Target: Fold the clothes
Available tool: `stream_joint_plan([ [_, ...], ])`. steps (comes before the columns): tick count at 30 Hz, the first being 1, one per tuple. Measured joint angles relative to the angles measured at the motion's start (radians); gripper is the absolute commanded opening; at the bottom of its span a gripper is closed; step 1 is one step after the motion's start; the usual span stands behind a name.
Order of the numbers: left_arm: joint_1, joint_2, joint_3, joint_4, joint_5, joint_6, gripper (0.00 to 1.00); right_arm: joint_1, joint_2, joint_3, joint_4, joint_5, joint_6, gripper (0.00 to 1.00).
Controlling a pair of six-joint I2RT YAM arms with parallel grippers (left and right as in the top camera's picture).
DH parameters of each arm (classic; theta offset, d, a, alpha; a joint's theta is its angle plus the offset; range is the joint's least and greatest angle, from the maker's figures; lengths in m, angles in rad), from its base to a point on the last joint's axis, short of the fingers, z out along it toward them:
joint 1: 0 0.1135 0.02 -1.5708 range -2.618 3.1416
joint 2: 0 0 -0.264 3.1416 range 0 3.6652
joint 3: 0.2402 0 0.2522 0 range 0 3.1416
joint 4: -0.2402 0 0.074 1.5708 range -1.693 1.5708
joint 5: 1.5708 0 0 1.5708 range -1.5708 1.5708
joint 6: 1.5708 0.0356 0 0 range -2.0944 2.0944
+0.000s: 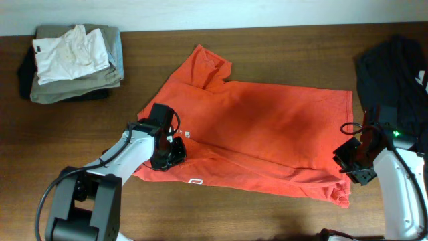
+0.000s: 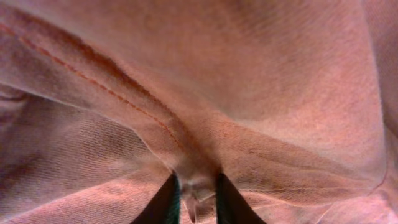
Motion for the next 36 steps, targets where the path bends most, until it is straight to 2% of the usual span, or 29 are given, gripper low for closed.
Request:
stream_joint_plan([
  [2, 0.0, 0.0, 0.0, 0.0, 0.0, -0.003, 0.14, 0.0, 0.0, 0.0, 0.002, 0.0, 0.0, 0.37],
  [4, 0.0, 0.0, 0.0, 0.0, 0.0, -0.003, 0.02, 0.0, 0.0, 0.0, 0.002, 0.0, -0.001, 0.4],
  [5, 0.0, 0.0, 0.0, 0.0, 0.0, -0.004, 0.01, 0.0, 0.0, 0.0, 0.002, 0.0, -0.003, 0.4],
  [13, 0.0, 0.0, 0.009, -0.003, 0.003, -0.003, 0.01, 0.0, 0.0, 0.0, 0.002, 0.0, -0.007, 0.43],
  [20, 0.0, 0.0, 0.092, -0.013, 0.024, -0.003, 0.01, 0.0, 0.0, 0.0, 0.003, 0.0, -0.008, 0.43],
  [23, 0.0, 0.0, 0.093, 0.055, 0.023, -0.003, 0.01, 0.0, 0.0, 0.0, 0.006, 0.0, -0.007, 0.43],
  [27, 0.0, 0.001, 0.098, 0.24, 0.022, -0.003, 0.01, 0.0, 0.0, 0.0, 0.01, 0.0, -0.007, 0.44],
  [28, 0.0, 0.001, 0.098, 0.258, 0.022, -0.003, 0.1, 0.0, 0.0, 0.0, 0.01, 0.0, -0.007, 0.46],
  [29, 0.0, 0.001, 0.098, 0.27, 0.021, -0.003, 0.48, 0.0, 0.0, 0.0, 0.009, 0.0, -0.008, 0.5],
  [30, 0.0, 0.001, 0.098, 0.275, 0.021, -0.003, 0.99, 0.0, 0.0, 0.0, 0.008, 0.0, -0.008, 0.52],
  [36, 0.007, 0.001, 0.099, 0.193, 0.029, 0.06, 0.99, 0.0, 0.0, 0.0, 0.022, 0.0, -0.01, 0.55],
])
